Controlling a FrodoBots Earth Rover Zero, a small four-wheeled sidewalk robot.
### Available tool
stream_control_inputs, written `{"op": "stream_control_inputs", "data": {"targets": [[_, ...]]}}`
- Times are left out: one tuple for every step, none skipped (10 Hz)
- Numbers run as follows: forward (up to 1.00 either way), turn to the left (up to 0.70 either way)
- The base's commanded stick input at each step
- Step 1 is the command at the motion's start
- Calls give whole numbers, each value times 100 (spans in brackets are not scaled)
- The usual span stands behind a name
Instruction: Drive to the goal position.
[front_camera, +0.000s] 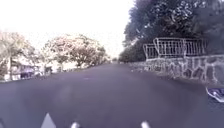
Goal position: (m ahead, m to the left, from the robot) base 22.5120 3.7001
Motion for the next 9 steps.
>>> {"op": "stream_control_inputs", "data": {"targets": [[85,0],[85,0],[85,0],[85,0],[85,0],[85,0],[85,-34],[85,-34],[85,-34]]}}
